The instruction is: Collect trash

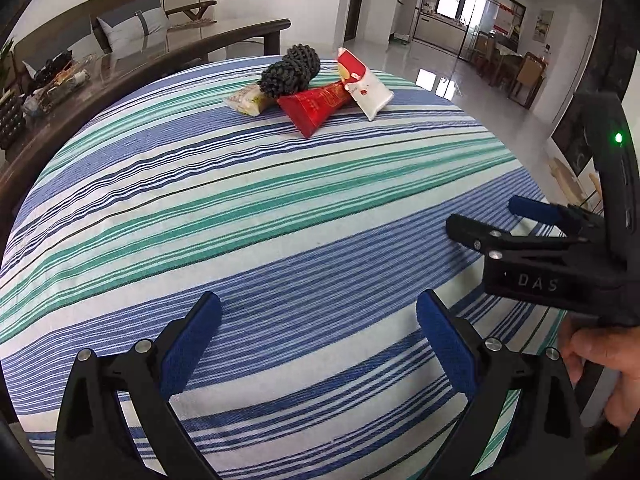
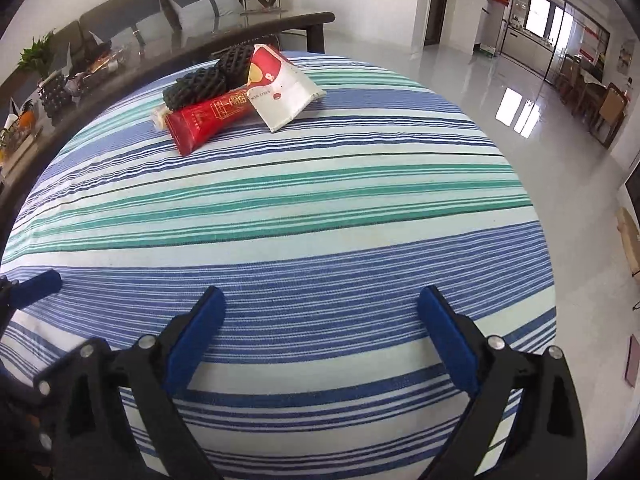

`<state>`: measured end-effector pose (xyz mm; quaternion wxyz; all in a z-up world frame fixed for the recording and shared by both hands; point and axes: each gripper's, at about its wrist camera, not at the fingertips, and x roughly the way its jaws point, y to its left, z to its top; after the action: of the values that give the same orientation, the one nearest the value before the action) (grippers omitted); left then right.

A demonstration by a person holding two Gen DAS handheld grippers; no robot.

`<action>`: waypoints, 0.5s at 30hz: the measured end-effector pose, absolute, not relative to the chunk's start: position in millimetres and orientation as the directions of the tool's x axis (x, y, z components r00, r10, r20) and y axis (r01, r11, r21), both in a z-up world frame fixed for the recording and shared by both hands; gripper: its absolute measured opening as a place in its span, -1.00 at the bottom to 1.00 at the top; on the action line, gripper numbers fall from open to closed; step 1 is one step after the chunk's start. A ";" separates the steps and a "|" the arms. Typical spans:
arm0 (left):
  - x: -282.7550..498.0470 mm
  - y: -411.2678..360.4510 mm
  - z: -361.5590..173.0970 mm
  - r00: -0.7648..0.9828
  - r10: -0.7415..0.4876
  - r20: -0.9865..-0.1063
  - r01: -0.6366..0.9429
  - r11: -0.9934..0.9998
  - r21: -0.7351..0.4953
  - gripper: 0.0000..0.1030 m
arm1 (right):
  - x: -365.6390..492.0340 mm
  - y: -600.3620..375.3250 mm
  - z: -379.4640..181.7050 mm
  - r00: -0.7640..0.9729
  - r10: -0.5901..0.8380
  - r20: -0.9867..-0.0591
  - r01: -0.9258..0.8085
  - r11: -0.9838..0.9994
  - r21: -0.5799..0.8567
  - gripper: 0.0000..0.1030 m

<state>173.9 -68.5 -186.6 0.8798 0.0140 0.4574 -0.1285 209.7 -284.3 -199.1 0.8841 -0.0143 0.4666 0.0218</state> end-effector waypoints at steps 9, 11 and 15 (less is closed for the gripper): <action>221.1 -25.7 -160.8 0.556 -0.256 -0.790 0.168 0.966 -0.195 0.88 | 211.3 -285.4 -200.2 0.558 0.027 -0.830 -0.051 0.999 -0.002 0.91; 245.5 -20.7 -148.9 0.583 -0.229 -0.780 0.190 0.971 -0.142 0.88 | 210.6 -286.3 -200.3 0.558 0.026 -0.830 -0.051 0.999 -0.002 0.91; 308.3 -28.9 -167.2 0.512 -0.145 -0.847 0.285 0.958 0.008 0.82 | 210.3 -286.7 -200.3 0.558 0.026 -0.830 -0.051 0.999 -0.003 0.91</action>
<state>308.3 -28.9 -167.2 0.8663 0.0732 0.4783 -0.1243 210.3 -286.7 -200.3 0.8824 -0.0131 0.4698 0.0218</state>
